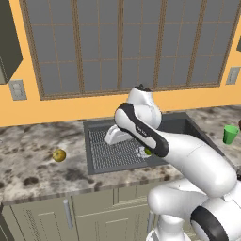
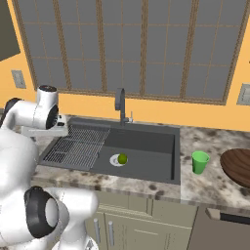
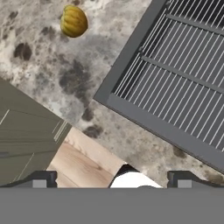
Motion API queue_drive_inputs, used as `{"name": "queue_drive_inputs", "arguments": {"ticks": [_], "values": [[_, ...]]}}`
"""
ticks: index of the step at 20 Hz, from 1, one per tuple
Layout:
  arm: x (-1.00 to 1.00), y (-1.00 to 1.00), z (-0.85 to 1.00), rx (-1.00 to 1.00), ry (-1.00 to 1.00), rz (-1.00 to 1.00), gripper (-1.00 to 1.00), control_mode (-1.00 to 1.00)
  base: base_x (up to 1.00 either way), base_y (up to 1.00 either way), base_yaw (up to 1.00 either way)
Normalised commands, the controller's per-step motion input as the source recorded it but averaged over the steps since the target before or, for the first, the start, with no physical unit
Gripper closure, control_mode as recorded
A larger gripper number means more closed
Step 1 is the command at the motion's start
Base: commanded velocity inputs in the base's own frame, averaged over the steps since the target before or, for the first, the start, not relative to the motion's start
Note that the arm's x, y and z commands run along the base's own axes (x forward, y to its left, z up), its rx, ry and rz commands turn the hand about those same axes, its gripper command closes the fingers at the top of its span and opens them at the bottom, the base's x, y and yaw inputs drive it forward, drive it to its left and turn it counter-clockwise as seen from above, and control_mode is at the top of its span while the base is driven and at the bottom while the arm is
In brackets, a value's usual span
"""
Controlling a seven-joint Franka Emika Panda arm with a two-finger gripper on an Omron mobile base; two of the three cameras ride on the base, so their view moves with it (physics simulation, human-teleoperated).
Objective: Remove the squash and lime from the sink. Then move the bowl and cup from the counter to the sink for washing.
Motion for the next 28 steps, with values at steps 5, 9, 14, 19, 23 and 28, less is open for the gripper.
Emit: {"name": "queue_drive_inputs", "arguments": {"ticks": [5, 9, 14, 19, 23, 28], "values": [[-0.11, -0.63, 0.13, 0.02, 0.0, 0.02, -1.0, -1.0, 0.0, 0.0, 0.0], [-0.07, -0.63, 0.09, 0.0, 0.0, 0.0, -1.0, -1.0, 0.0, 0.0, 0.0], [-0.04, -0.59, 0.05, 0.0, 0.0, 0.0, -1.0, -1.0, 0.0, 0.0, 0.0], [-0.08, -0.62, 0.05, 0.0, 0.0, -0.01, -1.0, -1.0, 0.0, 0.0, 0.0], [-0.05, -0.62, 0.02, 0.0, 0.0, -0.01, -1.0, -1.0, 0.0, 0.0, 0.0], [0.0, -0.62, 0.0, 0.0, 0.0, -0.03, -1.0, -1.0, 0.0, 0.0, 0.0]]}}
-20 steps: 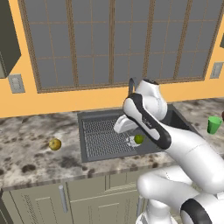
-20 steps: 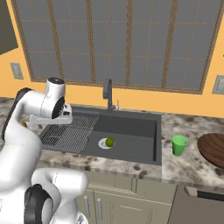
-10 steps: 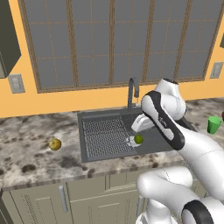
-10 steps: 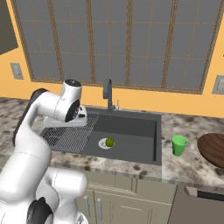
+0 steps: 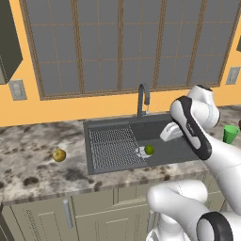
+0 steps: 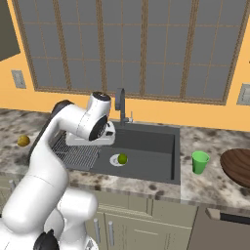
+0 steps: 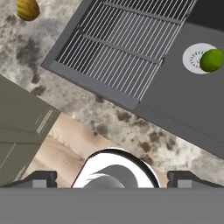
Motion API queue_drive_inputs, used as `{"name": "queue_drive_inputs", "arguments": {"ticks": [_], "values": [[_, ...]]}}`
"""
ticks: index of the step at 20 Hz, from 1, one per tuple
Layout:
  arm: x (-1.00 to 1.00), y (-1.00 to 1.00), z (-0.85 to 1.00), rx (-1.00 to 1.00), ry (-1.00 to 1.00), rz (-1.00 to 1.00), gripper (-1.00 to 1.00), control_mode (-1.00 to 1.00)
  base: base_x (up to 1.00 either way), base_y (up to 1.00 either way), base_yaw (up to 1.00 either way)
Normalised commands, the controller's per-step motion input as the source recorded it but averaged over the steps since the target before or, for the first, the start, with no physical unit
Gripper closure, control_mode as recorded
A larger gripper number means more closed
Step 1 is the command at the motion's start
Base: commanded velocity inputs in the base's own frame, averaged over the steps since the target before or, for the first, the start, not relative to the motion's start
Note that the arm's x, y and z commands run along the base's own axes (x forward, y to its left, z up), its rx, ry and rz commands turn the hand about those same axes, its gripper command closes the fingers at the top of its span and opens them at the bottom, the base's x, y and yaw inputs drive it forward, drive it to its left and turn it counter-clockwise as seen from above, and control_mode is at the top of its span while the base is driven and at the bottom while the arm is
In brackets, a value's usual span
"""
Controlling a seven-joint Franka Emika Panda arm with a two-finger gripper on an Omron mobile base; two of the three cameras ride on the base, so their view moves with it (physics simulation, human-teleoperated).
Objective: Remove the squash and lime from the sink. Then move the bowl and cup from the counter to the sink for washing.
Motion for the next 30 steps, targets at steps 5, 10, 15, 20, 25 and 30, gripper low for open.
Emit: {"name": "queue_drive_inputs", "arguments": {"ticks": [5, 10, 15, 20, 25, 30], "values": [[0.02, -0.61, 0.0, 0.0, 0.01, -0.08, -1.0, -1.0, 0.0, 0.0, 0.0], [0.18, -0.39, -0.08, 0.0, 0.02, -0.1, -1.0, -1.0, 0.0, 0.0, 0.0], [0.23, -0.24, -0.16, 0.0, 0.0, -0.05, -1.0, -1.0, 0.0, 0.0, 0.0], [0.24, -0.03, -0.27, 0.01, 0.0, -0.05, -1.0, -1.0, 0.0, 0.0, 0.0], [0.32, 0.0, -0.24, 0.04, 0.0, 0.0, -1.0, -1.0, 0.0, 0.0, 0.0], [0.38, -0.01, -0.22, 0.03, -0.01, 0.0, -1.0, -1.0, 0.0, 0.0, 0.0]]}}
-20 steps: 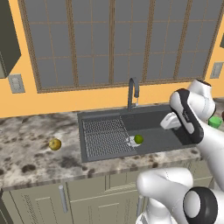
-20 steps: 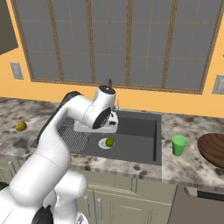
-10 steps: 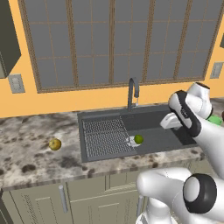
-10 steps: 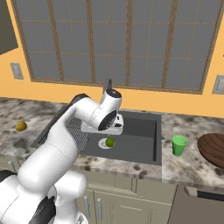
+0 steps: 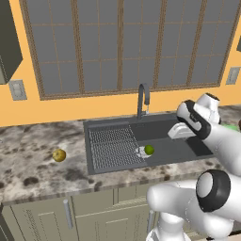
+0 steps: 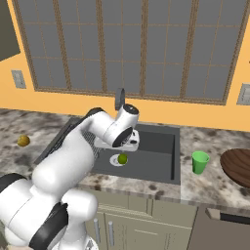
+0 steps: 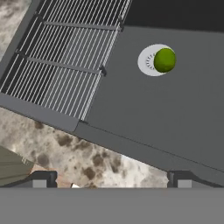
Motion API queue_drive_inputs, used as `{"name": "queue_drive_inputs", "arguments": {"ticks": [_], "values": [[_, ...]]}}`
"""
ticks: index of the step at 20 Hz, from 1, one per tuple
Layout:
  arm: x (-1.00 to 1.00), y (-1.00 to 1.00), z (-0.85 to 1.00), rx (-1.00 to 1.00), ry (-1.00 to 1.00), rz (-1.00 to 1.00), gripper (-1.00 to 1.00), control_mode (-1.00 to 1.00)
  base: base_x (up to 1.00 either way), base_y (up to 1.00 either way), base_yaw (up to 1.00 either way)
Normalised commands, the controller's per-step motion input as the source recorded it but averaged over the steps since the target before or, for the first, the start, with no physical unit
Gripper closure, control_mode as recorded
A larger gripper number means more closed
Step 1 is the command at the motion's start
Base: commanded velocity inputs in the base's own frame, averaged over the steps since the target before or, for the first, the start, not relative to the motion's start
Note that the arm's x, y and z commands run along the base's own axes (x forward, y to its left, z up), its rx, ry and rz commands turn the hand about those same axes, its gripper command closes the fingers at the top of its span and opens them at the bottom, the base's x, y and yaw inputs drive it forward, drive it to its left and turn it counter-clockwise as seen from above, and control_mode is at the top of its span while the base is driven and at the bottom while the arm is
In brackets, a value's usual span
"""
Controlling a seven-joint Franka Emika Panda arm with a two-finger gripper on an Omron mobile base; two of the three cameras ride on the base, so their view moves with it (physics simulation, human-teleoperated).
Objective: Remove the squash and lime from the sink. Then move the bowl and cup from the counter to the sink for washing.
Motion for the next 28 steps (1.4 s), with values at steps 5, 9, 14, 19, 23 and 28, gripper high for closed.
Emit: {"name": "queue_drive_inputs", "arguments": {"ticks": [5, 9, 14, 19, 23, 28], "values": [[0.39, -0.06, -0.2, 0.0, 0.0, 0.0, -1.0, -1.0, 0.0, 0.0, 0.0], [0.35, -0.05, -0.18, 0.0, 0.0, 0.0, -1.0, -1.0, 0.0, 0.0, 0.0], [0.23, 0.0, -0.24, 0.0, 0.0, 0.02, -1.0, -1.0, 0.0, 0.0, 0.0], [0.17, 0.0, -0.22, 0.0, 0.0, 0.04, -1.0, -1.0, 0.0, 0.0, 0.0], [0.24, 0.0, -0.17, 0.0, 0.0, 0.05, -1.0, -1.0, 0.0, 0.0, 0.0], [0.2, 0.01, -0.18, 0.0, 0.0, 0.08, -1.0, -1.0, 0.0, 0.0, 0.0]]}}
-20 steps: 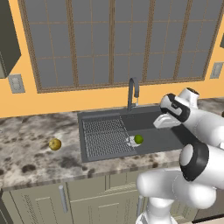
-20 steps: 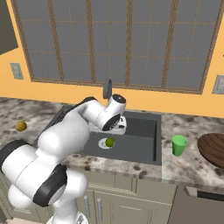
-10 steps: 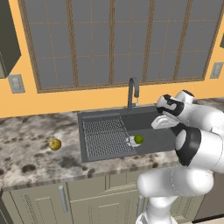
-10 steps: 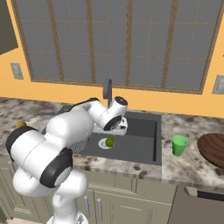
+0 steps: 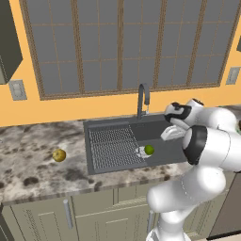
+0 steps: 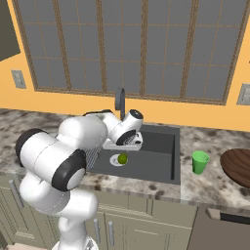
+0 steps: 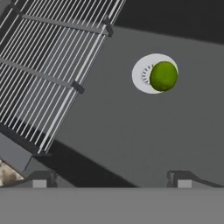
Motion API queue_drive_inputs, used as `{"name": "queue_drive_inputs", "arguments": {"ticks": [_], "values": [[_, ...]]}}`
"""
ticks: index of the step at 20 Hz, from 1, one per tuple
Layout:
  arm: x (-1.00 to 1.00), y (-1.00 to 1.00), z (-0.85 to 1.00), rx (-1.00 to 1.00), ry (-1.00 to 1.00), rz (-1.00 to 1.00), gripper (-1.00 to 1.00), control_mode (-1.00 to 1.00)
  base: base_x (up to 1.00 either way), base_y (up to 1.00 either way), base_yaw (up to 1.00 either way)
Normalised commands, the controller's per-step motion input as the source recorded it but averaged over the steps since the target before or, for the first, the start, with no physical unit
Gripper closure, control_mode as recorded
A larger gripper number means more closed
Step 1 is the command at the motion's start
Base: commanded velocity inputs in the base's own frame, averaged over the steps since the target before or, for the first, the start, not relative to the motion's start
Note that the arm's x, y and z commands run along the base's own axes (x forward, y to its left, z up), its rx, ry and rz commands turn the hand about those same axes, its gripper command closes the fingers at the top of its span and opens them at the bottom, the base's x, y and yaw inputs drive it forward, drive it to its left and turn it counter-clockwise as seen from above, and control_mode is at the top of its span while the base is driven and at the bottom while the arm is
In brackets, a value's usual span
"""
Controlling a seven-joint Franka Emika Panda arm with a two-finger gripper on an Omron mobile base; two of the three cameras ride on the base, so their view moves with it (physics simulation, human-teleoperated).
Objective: Remove the squash and lime from the sink. Then move the bowl and cup from the counter to the sink for washing.
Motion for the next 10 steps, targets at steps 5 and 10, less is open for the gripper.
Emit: {"name": "queue_drive_inputs", "arguments": {"ticks": [5, 10], "values": [[0.2, 0.02, -0.19, 0.0, -0.02, 0.07, -1.0, -1.0, 0.0, 0.0, 0.0], [0.21, 0.06, -0.18, 0.02, -0.02, 0.02, -1.0, -1.0, 0.0, 0.0, 0.0]]}}
